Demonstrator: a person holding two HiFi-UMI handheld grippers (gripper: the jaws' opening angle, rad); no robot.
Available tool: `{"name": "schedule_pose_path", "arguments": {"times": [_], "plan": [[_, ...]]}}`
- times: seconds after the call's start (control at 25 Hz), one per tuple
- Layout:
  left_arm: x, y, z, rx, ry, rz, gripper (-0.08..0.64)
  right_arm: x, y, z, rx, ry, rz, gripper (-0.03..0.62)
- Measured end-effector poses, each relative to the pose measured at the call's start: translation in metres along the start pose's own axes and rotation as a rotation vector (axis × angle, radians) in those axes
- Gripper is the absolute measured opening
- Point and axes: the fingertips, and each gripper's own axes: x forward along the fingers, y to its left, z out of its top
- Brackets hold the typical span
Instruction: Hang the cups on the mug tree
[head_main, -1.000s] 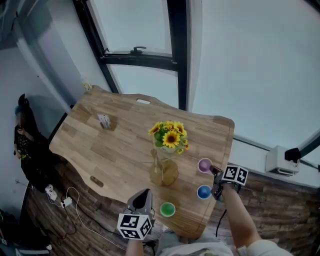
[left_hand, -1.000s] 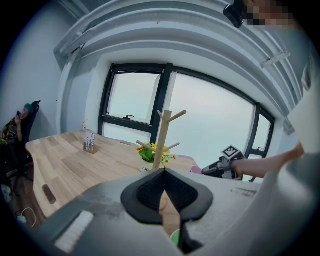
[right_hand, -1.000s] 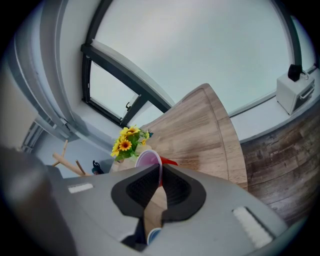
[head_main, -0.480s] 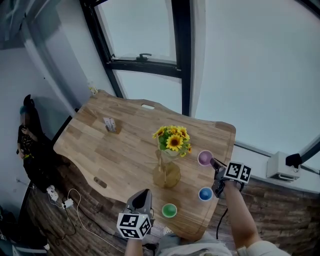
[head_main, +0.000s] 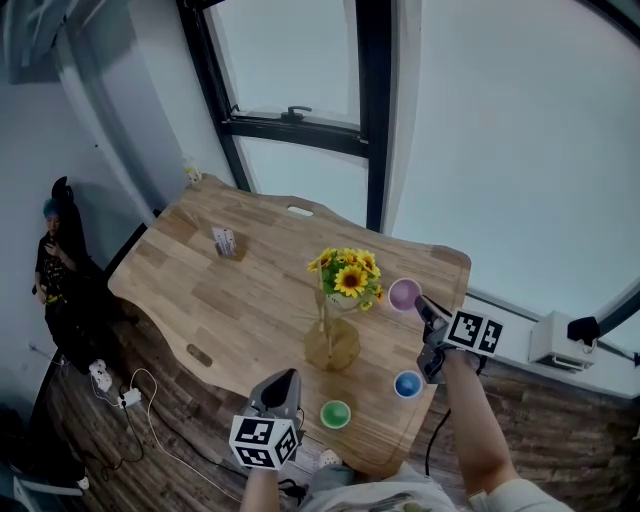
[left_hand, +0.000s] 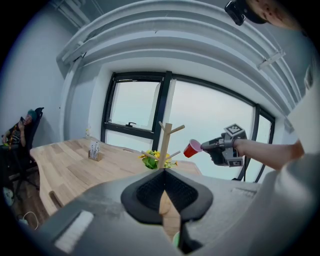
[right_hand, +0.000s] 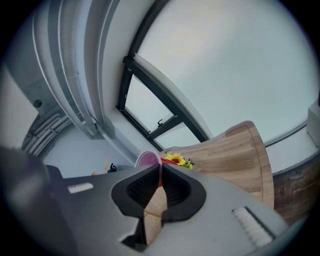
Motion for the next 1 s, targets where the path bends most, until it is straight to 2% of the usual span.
{"name": "schedule_pose_path", "arguments": {"times": [0.2, 0.36, 0.56, 1.0], "plan": [[-0.004, 0.0, 0.001, -0.001, -0.008, 0.002, 0.002, -0.002, 0.028, 0.017, -0.057, -0.054, 0.055, 0.018], [-0.008, 0.0, 0.002, 0.001, -0.015, 0.004, 0.002, -0.009, 0.06, 0.035, -0.142, -0.136, 0.139, 0.017], [-0.01, 0.0, 0.004, 0.002, -0.02, 0.004, 0.002, -0.012, 0.085, 0.05, -0.257, -0.201, 0.178, 0.017], [-0.016, -0.004, 0.008, 0.025, -0.024, 0.006, 0.002, 0.005, 0.149, 0.057, -0.688, -0.222, 0.184, 0.017]]}}
